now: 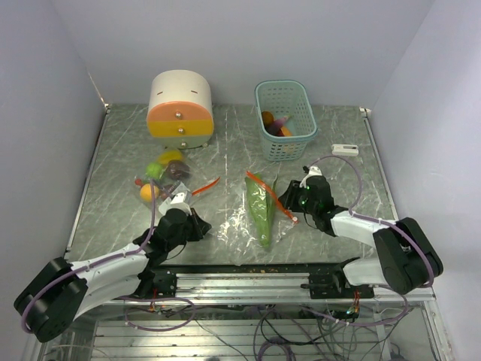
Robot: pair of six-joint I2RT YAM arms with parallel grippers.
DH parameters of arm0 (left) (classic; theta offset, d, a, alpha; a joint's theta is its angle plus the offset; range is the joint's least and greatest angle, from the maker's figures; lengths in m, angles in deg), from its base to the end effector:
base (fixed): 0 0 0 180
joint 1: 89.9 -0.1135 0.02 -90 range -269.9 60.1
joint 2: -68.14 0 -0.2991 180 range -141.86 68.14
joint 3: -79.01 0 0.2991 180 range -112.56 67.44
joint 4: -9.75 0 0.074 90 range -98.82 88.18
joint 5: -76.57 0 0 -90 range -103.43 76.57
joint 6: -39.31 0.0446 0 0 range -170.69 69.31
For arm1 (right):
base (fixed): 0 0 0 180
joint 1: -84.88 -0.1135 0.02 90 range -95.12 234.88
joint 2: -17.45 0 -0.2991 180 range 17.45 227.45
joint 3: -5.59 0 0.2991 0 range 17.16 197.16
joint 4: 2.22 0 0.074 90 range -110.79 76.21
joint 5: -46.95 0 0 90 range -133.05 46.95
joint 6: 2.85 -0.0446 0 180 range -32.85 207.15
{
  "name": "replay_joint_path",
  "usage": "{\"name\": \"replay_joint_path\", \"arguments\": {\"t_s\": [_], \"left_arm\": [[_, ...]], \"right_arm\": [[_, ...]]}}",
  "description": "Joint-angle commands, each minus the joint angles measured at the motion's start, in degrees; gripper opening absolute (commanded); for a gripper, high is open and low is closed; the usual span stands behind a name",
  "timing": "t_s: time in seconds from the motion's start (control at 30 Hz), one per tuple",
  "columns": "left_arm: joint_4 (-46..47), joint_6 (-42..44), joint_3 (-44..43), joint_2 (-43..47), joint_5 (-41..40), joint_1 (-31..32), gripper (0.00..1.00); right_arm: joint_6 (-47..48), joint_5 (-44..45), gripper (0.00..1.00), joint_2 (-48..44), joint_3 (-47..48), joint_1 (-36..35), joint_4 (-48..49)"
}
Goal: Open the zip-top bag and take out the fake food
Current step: Pick up the fake vegetable from the zipper food storage bag.
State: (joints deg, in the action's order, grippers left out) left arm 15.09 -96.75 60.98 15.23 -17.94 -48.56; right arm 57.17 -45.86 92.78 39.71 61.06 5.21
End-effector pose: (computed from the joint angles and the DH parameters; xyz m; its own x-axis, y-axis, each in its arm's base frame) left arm 0.1435 -0.1216 0.1226 -0.6940 -0.3455 -0.6316 0.1547 0.7852 -0.5996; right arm 0.2441 0.1102 0.1399 -0.6608 0.2539 -0.7063 -0.1275 0.8894 0.4389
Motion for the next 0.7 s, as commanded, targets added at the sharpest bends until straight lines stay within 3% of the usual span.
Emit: {"name": "replay_joint_path", "arguments": {"t_s": [0.0, 0.3, 0.5, 0.67], "left_arm": [[0.5, 0.7, -1.0, -0.2, 1.3, -0.3, 0.07], [0.2, 0.9, -1.3, -0.1, 0.8, -0.3, 0.07], [1.1, 0.8, -1.7, -1.5, 1.5, -0.3, 0.07], [0.5, 0.8, -1.5, -0.7, 1.2, -0.3, 0.07]], "right_arm": [[0.1, -2.7, 0.40, 0.7, 0.8, -0.3, 3.3], [0.9, -15.3, 0.41, -3.2, -0.1, -2.1, 8.0], [1.0, -16.9, 0.44, -1.1, 1.0, -3.7, 8.4], [2.6, -13.4, 0.64, 2.4, 3.9, -6.7, 4.2]]}}
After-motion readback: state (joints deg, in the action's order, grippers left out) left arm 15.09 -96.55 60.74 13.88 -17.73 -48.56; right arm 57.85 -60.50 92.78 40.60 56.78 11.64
